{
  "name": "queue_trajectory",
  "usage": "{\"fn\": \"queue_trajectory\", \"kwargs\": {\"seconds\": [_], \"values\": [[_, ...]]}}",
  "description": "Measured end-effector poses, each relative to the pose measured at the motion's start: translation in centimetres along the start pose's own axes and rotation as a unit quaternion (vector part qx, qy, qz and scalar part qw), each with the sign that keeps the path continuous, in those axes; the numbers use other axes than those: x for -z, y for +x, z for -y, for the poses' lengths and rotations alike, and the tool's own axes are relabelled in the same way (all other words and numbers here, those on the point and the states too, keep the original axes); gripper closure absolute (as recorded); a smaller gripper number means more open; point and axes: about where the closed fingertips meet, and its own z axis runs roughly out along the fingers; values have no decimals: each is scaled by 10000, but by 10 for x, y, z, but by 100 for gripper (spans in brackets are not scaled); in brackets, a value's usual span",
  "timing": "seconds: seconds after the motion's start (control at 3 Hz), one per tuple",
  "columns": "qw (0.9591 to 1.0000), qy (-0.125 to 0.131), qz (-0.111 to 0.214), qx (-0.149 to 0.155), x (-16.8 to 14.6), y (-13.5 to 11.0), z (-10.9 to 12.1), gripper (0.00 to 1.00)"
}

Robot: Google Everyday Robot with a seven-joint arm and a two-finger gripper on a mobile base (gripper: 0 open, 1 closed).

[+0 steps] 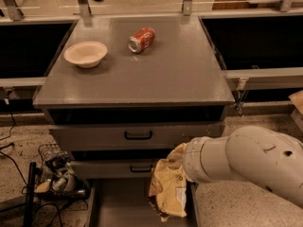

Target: Pick brown chip bag from bottom drawer and place on counter

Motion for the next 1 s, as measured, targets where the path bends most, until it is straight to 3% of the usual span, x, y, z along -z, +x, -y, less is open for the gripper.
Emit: {"fn": "queue_trajectory", "kwargs": {"seconds": [0.33, 0.67, 1.0], "values": [[9999, 108, 3, -13, 8, -2, 12, 100], [9989, 428, -84, 154, 46, -22, 34, 100], [9939, 951, -158, 541, 109, -69, 59, 100]]}}
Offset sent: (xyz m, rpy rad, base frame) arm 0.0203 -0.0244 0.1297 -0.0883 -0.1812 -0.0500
